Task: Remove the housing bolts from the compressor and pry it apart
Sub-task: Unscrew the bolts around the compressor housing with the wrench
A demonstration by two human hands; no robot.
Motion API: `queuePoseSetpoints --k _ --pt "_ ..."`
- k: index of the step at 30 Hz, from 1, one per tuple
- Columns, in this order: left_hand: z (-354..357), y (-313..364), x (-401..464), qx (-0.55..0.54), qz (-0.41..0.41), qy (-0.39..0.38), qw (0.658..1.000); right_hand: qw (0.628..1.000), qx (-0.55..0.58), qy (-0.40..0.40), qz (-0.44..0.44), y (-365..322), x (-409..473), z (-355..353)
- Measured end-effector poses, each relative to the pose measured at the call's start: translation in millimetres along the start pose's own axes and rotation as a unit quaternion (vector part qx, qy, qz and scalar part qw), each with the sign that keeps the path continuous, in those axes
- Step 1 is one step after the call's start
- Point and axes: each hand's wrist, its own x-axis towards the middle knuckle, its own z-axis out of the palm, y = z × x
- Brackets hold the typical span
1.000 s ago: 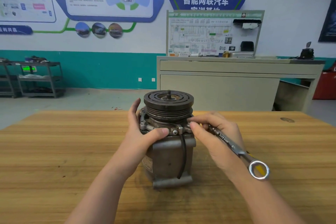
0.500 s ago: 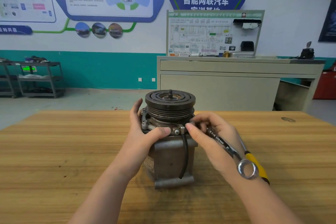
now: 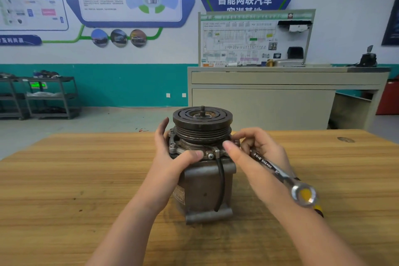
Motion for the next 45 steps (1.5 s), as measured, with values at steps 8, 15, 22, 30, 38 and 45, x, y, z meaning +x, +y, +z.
queuePoseSetpoints --k 8,15,22,30,38,45 --pt "0.4 0.4 -0.5 0.002 0.003 -0.002 1.000 1.000 -0.006 -0.010 -0.011 -3.1 -1.1 -1.1" --pt "1.2 1.3 -0.8 0.003 0.002 0.002 1.000 0.999 -0.044 -0.003 -0.030 -4.7 -1.0 -1.2" --pt "2.0 2.3 -1.0 0.002 0.002 0.005 1.000 0.994 -0.095 0.009 -0.060 -4.8 -3.0 -0.1" --pt "2.3 3.1 -2.0 0.003 0.001 0.006 1.000 0.997 -0.063 0.001 -0.054 -4.5 -3.1 -0.4" --pt "1.9 2.6 -2.0 0.008 -0.003 0.005 1.000 0.995 -0.083 -0.008 -0.054 -3.4 -3.4 -1.9" --pt "2.5 5.2 -3.0 0.012 -0.007 0.004 1.000 0.997 -0.069 0.000 -0.031 -4.3 -4.5 -0.8"
